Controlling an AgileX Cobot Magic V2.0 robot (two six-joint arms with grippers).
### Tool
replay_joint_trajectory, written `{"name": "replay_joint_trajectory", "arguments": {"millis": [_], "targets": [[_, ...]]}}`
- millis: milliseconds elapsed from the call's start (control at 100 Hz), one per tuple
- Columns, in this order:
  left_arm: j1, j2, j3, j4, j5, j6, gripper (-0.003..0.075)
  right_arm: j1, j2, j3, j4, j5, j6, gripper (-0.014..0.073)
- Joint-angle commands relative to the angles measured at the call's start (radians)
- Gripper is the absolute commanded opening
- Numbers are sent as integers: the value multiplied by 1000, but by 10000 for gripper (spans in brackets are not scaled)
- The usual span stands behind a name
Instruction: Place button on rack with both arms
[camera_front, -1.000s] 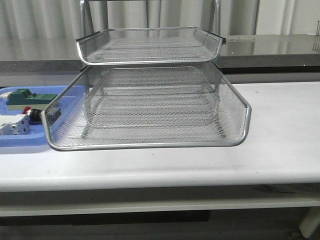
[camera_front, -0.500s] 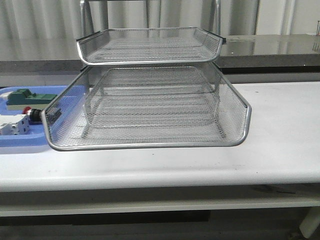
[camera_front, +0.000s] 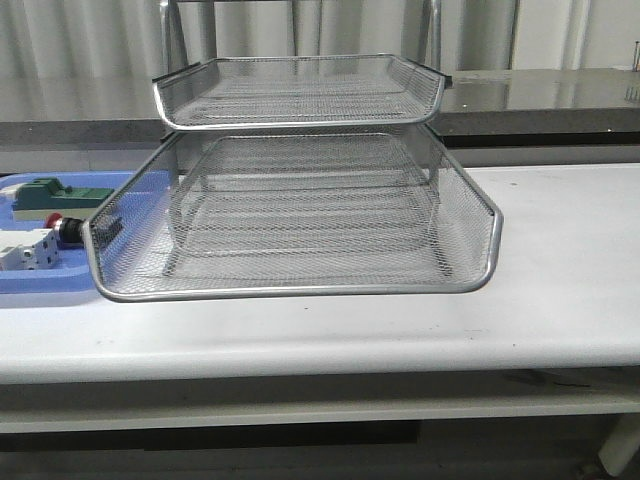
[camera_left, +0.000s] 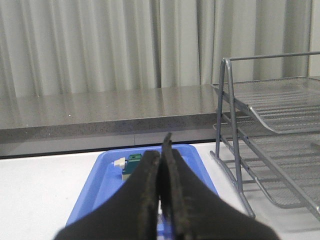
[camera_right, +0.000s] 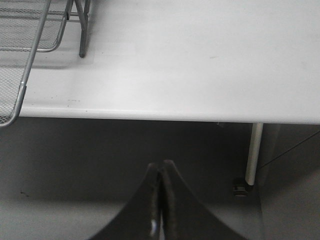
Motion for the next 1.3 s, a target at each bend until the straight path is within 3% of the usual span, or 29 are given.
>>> {"name": "replay_joint_trajectory", "arguments": {"millis": [0,80,310,620,920,1290], "targets": [[4,-31,27,1,-127,-12,-20,-6,2,-33,-25,-55,0,-67],[4,-31,3,-4,-113,-14,-20,-6,2,-33,-25,-55,0,-67],[4,57,-165,-70,101,-14,-20,-6,2,-33,-25,-55,0,-67],[4,486,-573,-69,436,-23,-20,-6,2,-33,-25,-55,0,-67],[4,917,-883,4,561,-22,-20,-6,2,-33,-25,-55,0,-67],[4,1276,-1097,63,607,-19,-20,-6,2,-33,-25,-55,0,-67]]}}
